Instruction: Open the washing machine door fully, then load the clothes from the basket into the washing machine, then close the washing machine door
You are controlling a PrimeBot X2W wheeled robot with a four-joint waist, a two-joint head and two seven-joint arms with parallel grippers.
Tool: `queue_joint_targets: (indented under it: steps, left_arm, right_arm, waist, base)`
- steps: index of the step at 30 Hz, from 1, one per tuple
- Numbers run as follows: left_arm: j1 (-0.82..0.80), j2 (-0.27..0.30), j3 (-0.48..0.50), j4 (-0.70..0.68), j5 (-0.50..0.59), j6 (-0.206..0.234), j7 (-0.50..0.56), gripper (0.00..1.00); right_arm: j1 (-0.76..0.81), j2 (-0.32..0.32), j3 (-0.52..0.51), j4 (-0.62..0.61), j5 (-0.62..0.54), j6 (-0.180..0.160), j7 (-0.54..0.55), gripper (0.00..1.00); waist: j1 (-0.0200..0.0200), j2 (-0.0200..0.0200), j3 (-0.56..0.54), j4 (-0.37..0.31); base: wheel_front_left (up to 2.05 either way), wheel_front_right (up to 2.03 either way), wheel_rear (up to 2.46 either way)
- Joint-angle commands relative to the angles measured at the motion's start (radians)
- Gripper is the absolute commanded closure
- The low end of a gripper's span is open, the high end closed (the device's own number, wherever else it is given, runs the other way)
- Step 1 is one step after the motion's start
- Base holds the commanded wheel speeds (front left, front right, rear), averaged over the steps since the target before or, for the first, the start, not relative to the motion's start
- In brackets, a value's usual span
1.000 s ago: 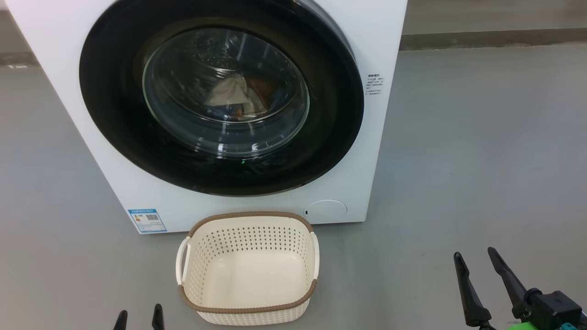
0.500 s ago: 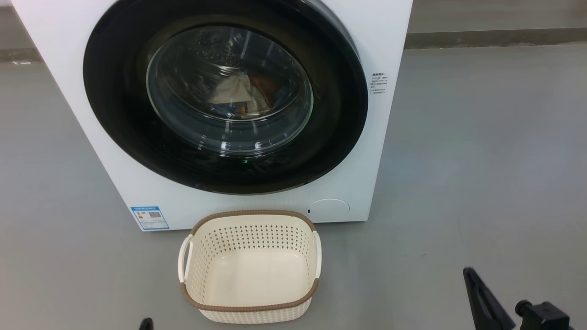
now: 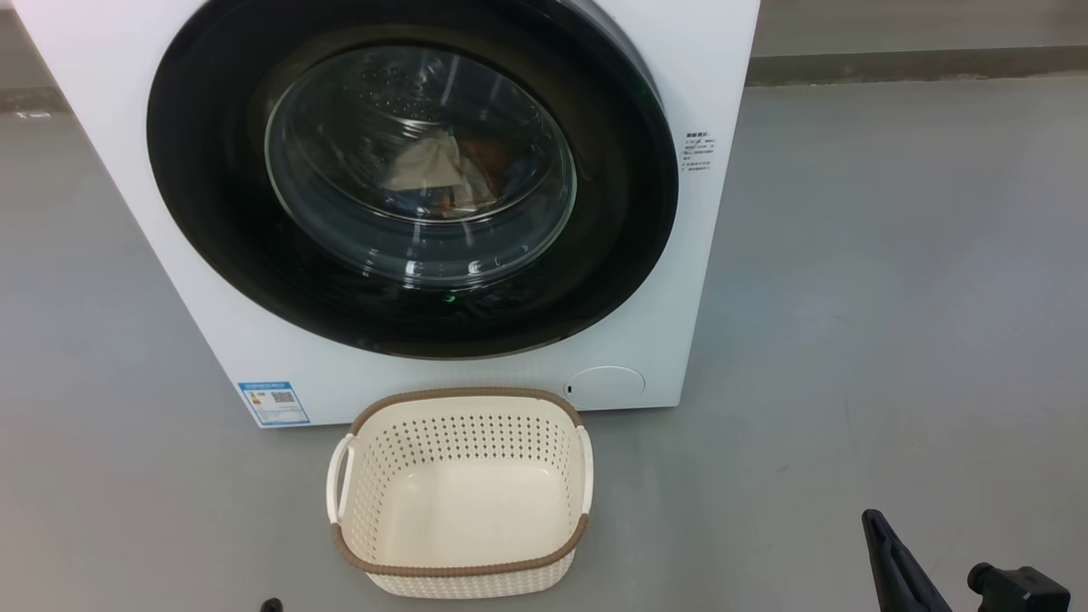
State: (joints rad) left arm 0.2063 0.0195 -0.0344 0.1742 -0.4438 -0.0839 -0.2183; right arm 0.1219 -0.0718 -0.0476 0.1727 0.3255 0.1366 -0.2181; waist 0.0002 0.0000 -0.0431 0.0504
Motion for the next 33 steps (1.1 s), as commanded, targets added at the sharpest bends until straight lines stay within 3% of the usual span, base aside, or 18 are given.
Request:
queue_joint_targets:
  steps: [1, 33]
  left_arm:
    - [-0.032, 0.014, 0.013, -0.017, -0.023, -0.004, 0.005, 1.0]
    - [-0.118, 0.022, 0.05, 0.01, -0.377, -0.017, 0.101, 1.0]
  right_arm:
    - [-0.035, -0.008, -0.006, -0.021, 0.027, -0.001, 0.005, 1.0]
    - [-0.095, 0.001, -0.024, 0.008, 0.413, -0.002, 0.105, 1.0]
  waist:
    - [-0.0002, 0.0, 0.0, 0.0]
    - [-0.0002, 0.0, 0.015, -0.016]
  base:
    - [0.0, 0.0, 0.0]
    - [0.0, 0.0, 0.0]
